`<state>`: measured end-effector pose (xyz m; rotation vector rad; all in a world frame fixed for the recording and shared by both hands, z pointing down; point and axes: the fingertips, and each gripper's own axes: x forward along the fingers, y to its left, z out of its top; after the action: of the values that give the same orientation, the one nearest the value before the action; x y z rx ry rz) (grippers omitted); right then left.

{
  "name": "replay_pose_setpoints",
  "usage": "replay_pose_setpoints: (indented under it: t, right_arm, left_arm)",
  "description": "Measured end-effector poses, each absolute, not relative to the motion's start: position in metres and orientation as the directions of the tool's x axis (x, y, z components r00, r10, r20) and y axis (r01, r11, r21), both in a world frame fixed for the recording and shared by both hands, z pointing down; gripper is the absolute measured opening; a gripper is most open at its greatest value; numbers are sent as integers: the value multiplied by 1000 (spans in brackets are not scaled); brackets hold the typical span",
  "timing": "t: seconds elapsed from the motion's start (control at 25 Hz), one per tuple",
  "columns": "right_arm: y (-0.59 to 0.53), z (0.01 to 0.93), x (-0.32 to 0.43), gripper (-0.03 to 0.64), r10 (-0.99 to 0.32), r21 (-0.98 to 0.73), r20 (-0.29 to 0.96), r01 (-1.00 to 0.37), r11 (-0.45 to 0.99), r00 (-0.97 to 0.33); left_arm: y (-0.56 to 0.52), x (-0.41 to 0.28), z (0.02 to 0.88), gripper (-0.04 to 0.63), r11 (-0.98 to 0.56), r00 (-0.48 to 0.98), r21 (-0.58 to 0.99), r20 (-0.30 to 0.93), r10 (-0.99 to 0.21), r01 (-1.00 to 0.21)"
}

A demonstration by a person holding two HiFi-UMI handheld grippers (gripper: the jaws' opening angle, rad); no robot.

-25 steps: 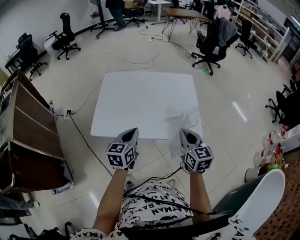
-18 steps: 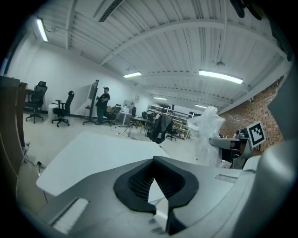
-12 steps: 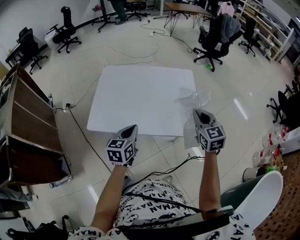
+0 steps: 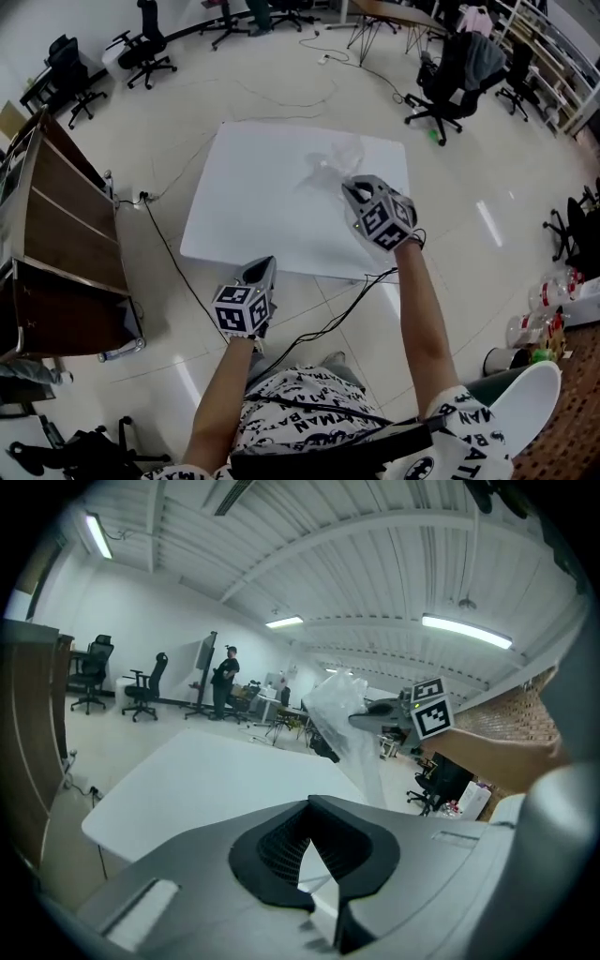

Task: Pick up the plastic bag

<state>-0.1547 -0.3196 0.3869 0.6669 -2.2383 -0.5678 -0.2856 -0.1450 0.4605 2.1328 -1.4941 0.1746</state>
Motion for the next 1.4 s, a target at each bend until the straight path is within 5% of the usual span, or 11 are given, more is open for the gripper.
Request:
replay_pose_setpoints:
  t: [0.24,0.6,0.8,0.88,1.0,1.2,1.4]
  right_arm:
    - [-328,500,-240,9,-440,572,676,45,819,-591]
    - [-305,622,-328,27,-276,449,825,274,851,-494]
    - [-291,655,-350,43,-232,385,850,257,886,-473]
    - [-289,662,-353,154,-214,359,857,244,901,-468]
    - [-288,663,-353,157,-198,330,855,208,921,-479]
    - [-298,639,-346,232,-217,279,813,36,959,-540]
    - [-302,596,-319,232,-282,235,728,-158,959,-625]
  left_arm:
    - [-138,-313,488,0,-182,339,356,450,-826,-917]
    - [-124,-351,522,0,-107,305,386,502,-809,-916]
    - [-121,-367,524,0,-87,297,395,510,-808,-915]
    - [-121,-370,527,0,-83,298,400,513,-805,-913]
    - [-123,-369,532,0,-89,309,405,519,-797,-910]
    - [-128,-366,531,0,-111,327,403,518,-790,-908]
    - [-139,-361,522,0,-137,339,400,495,-800,-906]
